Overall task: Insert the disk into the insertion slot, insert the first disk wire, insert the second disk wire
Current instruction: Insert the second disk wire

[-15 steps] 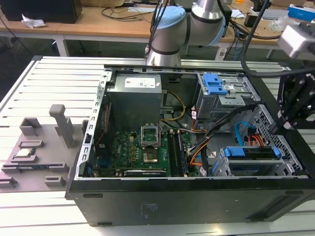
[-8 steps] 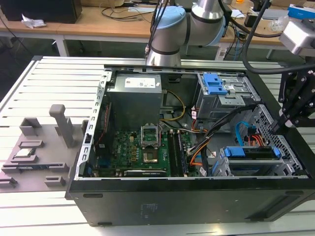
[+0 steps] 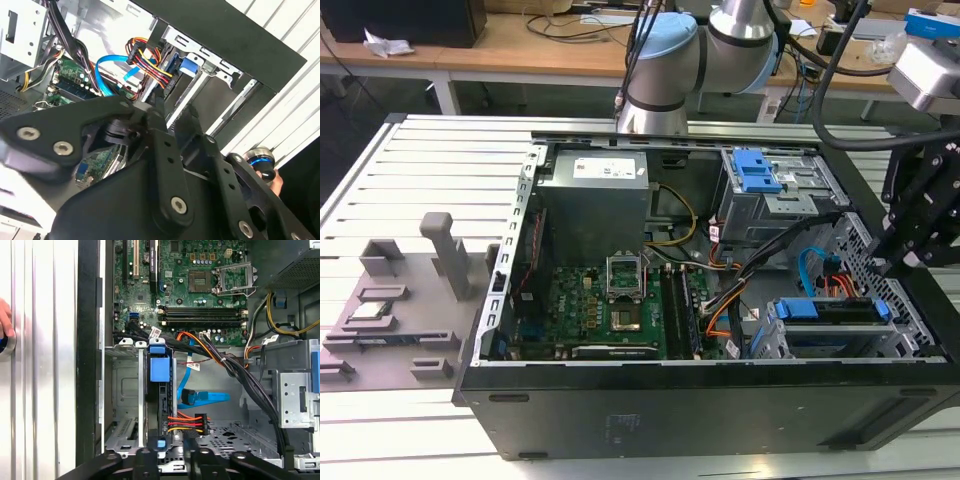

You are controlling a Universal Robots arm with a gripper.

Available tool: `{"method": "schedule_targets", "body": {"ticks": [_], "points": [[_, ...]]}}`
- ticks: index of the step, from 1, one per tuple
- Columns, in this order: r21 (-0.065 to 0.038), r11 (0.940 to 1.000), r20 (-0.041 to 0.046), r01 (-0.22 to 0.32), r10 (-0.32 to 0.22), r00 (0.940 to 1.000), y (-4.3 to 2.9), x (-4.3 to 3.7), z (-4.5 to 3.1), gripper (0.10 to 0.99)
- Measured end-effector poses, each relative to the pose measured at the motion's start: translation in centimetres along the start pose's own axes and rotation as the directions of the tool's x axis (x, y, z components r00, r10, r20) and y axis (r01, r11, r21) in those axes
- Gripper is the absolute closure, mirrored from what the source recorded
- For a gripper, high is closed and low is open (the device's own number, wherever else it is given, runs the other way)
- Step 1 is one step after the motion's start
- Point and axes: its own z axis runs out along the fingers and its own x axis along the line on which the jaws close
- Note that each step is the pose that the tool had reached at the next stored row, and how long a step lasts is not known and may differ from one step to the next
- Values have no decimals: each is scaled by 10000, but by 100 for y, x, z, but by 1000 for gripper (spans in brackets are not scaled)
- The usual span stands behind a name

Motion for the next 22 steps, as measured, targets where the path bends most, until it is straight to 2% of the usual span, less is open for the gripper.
{"method": "schedule_targets", "body": {"ticks": [1, 5, 8, 10, 16, 18, 22], "points": [[-1, 10000, 0, 0, 0, 10000, 0, 0, 0, 725], [0, 10000, 0, 1, -1, 10000, 33, -54, 10, 725], [0, 10000, 1, 2, -2, 10000, 102, -150, 43, 725], [0, 10000, -8, 0, 0, 10000, 180, -217, 102, 725], [1, 10000, -38, -2, 2, 10000, 384, -216, 199, 725], [2, 10000, -88, -30, 30, 10000, 402, -216, 237, 725], [3, 9999, -91, -108, 108, 9999, 402, -216, 250, 725]]}}
